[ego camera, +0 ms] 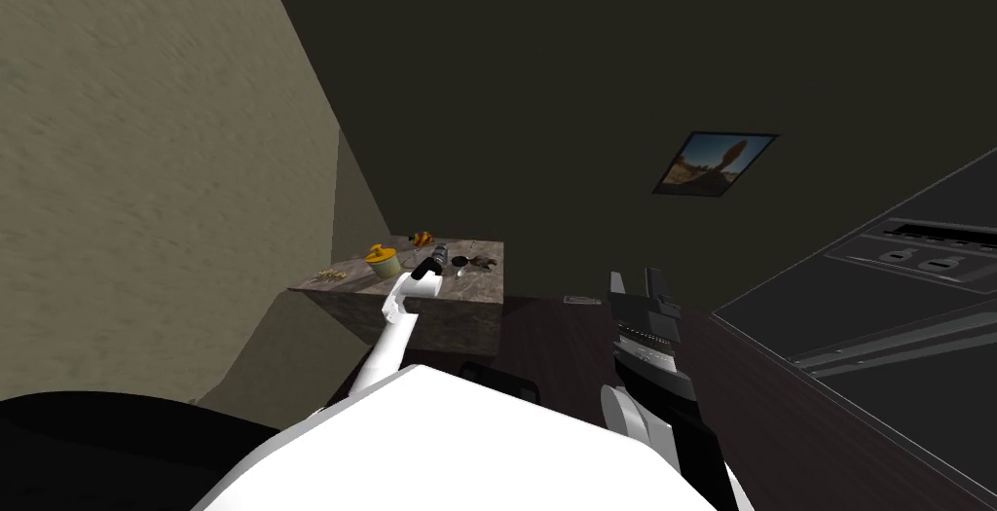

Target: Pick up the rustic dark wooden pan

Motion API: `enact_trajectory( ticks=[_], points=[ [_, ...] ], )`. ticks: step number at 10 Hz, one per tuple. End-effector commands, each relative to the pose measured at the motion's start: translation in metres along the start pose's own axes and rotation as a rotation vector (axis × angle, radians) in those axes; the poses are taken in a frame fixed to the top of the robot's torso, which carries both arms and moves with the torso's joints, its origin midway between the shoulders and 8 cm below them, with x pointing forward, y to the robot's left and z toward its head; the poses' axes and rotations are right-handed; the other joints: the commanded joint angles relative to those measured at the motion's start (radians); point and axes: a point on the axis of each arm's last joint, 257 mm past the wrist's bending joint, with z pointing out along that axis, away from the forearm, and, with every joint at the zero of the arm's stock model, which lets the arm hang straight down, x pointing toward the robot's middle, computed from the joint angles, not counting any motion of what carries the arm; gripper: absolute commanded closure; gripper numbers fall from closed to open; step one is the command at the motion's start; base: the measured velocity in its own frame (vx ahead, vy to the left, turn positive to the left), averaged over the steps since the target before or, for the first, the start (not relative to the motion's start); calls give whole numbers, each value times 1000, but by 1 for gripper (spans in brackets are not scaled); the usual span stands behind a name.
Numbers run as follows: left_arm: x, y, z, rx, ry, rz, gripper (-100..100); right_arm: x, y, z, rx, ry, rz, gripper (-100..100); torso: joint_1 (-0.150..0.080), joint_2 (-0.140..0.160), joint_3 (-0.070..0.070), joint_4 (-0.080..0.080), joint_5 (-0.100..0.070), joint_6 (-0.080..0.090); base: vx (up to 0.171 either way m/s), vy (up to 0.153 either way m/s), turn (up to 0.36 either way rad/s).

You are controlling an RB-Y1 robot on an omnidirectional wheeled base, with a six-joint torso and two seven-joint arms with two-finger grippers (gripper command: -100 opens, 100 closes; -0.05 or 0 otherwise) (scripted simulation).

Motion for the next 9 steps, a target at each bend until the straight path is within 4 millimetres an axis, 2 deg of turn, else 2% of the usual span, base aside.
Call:
enact_trajectory(
  ticks=[1,4,9],
  points=[
    [1,14,7,-59,-2,-7,-100,0,0,0,0,0,0,0,0,0,0,0,0,0,17,13,-76],
    [2,29,11,-121,-5,-14,-100,0,0,0,0,0,0,0,0,0,0,0,0,0,15,12,-49],
    [9,76,20,-306,-6,-35,-100,0,0,0,0,0,0,0,0,0,0,0,0,0,18,21,-77]
  ],
)
